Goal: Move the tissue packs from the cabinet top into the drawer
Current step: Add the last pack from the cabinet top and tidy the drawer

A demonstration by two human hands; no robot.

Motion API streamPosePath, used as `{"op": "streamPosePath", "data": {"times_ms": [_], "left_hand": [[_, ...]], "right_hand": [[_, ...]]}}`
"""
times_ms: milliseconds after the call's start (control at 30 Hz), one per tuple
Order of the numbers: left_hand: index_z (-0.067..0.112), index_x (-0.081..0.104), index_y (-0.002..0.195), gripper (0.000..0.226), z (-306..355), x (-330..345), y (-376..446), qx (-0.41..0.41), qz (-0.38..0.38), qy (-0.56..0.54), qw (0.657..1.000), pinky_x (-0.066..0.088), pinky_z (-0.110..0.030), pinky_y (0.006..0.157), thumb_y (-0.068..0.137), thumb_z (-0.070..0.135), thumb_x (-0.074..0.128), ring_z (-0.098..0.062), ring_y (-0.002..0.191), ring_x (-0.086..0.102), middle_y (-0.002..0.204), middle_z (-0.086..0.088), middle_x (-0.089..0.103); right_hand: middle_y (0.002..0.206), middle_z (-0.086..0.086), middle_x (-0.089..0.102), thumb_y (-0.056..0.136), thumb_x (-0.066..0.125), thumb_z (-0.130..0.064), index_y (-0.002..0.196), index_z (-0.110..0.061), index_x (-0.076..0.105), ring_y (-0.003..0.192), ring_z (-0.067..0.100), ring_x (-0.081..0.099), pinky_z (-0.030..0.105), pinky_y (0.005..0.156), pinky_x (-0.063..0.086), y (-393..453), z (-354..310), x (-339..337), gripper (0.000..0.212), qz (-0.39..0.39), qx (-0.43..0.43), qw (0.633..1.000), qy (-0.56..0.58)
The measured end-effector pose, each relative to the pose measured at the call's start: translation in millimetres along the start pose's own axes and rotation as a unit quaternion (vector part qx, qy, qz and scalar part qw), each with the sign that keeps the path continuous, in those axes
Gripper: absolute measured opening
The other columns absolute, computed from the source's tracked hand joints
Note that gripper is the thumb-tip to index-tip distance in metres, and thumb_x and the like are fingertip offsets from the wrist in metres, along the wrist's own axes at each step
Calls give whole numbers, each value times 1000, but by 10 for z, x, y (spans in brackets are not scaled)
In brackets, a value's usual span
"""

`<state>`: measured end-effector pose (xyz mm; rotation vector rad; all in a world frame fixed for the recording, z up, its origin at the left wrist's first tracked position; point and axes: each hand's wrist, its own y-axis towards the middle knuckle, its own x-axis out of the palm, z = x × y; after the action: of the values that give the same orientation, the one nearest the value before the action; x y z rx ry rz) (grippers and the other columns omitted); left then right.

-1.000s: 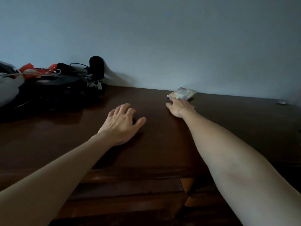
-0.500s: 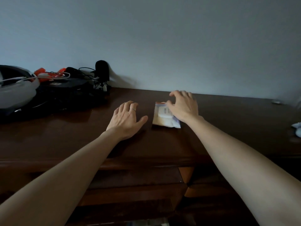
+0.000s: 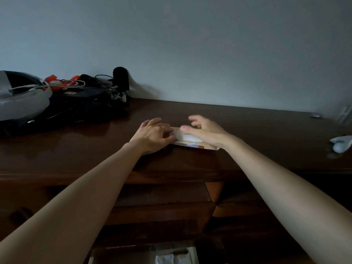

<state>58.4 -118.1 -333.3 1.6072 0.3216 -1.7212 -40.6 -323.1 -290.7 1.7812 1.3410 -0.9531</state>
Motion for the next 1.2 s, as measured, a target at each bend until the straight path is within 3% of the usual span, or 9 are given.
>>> {"op": "streamPosePath", "data": {"times_ms": [100,300,400,500,633,800,1000,1133,1200], "left_hand": [[36,55,141,53,33,1,-68,-5,-7,17,1000,13,-39,121,96,60,37,-13,151,20,151,11,49],[31,60,137,51,263,-137,-548,-14,-1,44,999,13,-39,120,104,47,25,-14,148,26,150,15,50],[26,69,120,40,432,-230,-1175,-38,175,-5,984,29,-38,113,103,43,37,-16,137,42,134,7,64],[31,56,117,27,688,-141,-2077,-136,412,-214,875,46,-26,86,98,49,53,-7,111,56,114,15,63],[38,51,123,44,836,319,-3095,-192,284,-491,801,56,-21,80,88,56,70,-6,106,66,114,20,65],[10,68,113,30,545,1073,-3987,-393,43,-572,719,60,-27,66,86,15,79,-20,87,76,103,-8,77],[13,70,95,8,145,1419,-4456,-454,68,-401,793,60,-31,64,89,7,73,-19,76,73,81,-1,75],[7,71,104,13,-85,1529,-4654,-507,107,-412,750,61,-37,72,91,6,70,-25,83,73,88,-7,77],[6,70,106,14,-151,1547,-4708,-517,108,-508,680,61,-32,72,92,4,69,-22,85,75,90,-6,78]], "right_hand": [[160,-2,40,68,45,-97,157,-36,31,144,27,39,46,105,38,-236,30,47,109,-60,-3,978,-198],[140,-1,56,80,54,-83,148,-35,48,129,23,49,41,92,43,-680,-72,177,83,23,-77,983,-165],[128,-6,60,83,64,-73,142,-32,52,114,16,53,36,86,45,-1096,-172,319,73,114,-141,978,-100],[125,-8,58,83,70,-64,142,-27,50,109,12,52,32,91,45,-1625,-238,713,72,224,-227,948,-27],[132,-5,56,80,74,-59,146,-22,45,116,14,52,31,99,41,-2340,-185,1545,80,175,-274,945,33],[135,-1,57,76,80,-57,151,-18,40,118,13,52,39,101,47,-3045,49,2656,93,-40,-230,971,60],[158,-7,38,97,49,-68,158,-33,23,141,10,38,27,111,33,-3227,447,3387,75,-159,-155,974,35],[153,-11,45,98,57,-57,152,-36,35,140,11,42,32,112,39,-3157,671,3693,62,-220,-73,972,37],[149,-17,48,91,58,-67,148,-44,37,134,5,48,37,108,45,-3092,618,3840,65,-266,-2,957,115]]}}
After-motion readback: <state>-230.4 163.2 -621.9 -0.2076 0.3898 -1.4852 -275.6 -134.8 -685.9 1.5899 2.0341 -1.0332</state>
